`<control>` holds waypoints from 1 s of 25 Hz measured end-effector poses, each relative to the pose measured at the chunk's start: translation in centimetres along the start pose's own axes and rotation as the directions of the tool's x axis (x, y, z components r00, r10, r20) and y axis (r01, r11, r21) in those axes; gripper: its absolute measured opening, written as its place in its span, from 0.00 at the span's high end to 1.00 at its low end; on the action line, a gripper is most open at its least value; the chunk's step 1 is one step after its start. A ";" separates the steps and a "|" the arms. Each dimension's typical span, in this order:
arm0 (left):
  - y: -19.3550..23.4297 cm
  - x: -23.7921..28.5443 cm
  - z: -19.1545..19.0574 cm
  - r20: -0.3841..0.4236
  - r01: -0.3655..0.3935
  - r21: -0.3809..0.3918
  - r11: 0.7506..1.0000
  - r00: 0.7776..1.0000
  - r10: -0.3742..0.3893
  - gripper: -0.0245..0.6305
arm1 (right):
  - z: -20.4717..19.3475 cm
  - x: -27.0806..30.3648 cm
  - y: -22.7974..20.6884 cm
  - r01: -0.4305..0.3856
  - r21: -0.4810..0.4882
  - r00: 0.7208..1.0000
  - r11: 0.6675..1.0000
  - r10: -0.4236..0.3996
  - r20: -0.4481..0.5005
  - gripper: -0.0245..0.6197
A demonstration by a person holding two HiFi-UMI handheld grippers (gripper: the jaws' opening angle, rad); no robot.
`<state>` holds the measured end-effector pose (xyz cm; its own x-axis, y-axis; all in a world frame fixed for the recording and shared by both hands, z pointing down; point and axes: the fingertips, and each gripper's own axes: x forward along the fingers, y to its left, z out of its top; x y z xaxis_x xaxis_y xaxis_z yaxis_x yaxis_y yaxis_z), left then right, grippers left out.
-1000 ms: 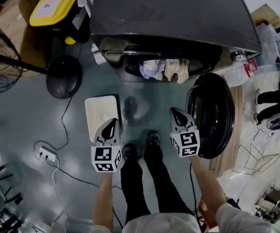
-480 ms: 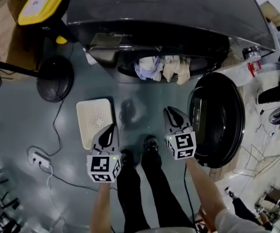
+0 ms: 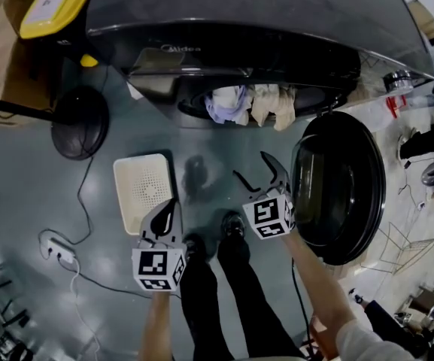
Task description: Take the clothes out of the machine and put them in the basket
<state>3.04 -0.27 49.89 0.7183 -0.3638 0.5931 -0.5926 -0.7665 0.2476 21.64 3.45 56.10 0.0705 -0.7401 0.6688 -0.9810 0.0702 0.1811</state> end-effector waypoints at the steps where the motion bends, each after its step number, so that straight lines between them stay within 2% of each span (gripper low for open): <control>1: 0.0 0.1 0.0 -0.002 0.000 -0.001 1.000 1.000 0.000 0.93 | -0.2 0.5 0.1 0.005 -0.077 1.000 0.997 -0.007 -0.019 0.43; 5: 0.1 0.6 0.2 0.002 0.004 -0.006 1.000 1.000 -0.004 0.93 | 0.0 2.4 0.3 0.007 -0.296 0.999 0.955 -0.021 -0.045 0.43; 7: 0.1 0.8 0.3 0.008 0.008 -0.014 1.000 1.000 -0.008 0.93 | 0.1 3.4 0.1 0.015 -0.395 0.998 0.918 -0.040 -0.057 0.43; 9: 0.0 1.0 0.3 0.011 0.013 -0.023 1.000 1.000 -0.013 0.93 | 0.2 4.4 0.0 0.025 -0.509 0.995 0.861 -0.069 -0.066 0.43; 12: 0.1 1.5 0.3 0.012 0.015 -0.026 1.000 1.000 -0.014 0.93 | -0.1 6.3 -0.3 0.032 -0.655 0.991 0.755 -0.111 -0.080 0.43; 15: 0.2 1.8 0.1 0.005 0.017 -0.032 0.999 1.000 -0.016 0.93 | -0.5 8.3 -0.4 0.013 -0.752 0.987 0.659 -0.128 -0.095 0.43; 17: 0.2 1.9 0.0 -0.001 0.018 -0.036 0.999 1.000 -0.018 0.93 | -0.8 9.4 -0.6 0.002 -0.791 0.985 0.612 -0.136 -0.103 0.42; 18: 0.3 2.0 -0.1 -0.004 0.019 -0.034 0.999 1.000 -0.019 0.93 | -1.1 10.0 -0.7 -0.003 -0.796 0.984 0.606 -0.140 -0.110 0.42; 22: 0.7 2.7 -0.1 -0.009 0.021 -0.025 0.999 1.000 -0.021 0.93 | -1.6 12.8 -1.8 -0.013 -0.778 0.977 0.628 -0.158 -0.143 0.40; 25: 0.8 2.9 -0.1 -0.014 0.027 -0.017 0.999 1.000 -0.027 0.93 | -1.9 14.5 -2.8 -0.008 -0.795 0.973 0.607 -0.179 -0.147 0.40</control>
<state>4.66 -1.88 51.88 0.7290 -0.3350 0.5970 -0.5789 -0.7672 0.2763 25.75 -6.24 66.64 0.2704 -0.6345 0.7241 -0.4523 0.5802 0.6773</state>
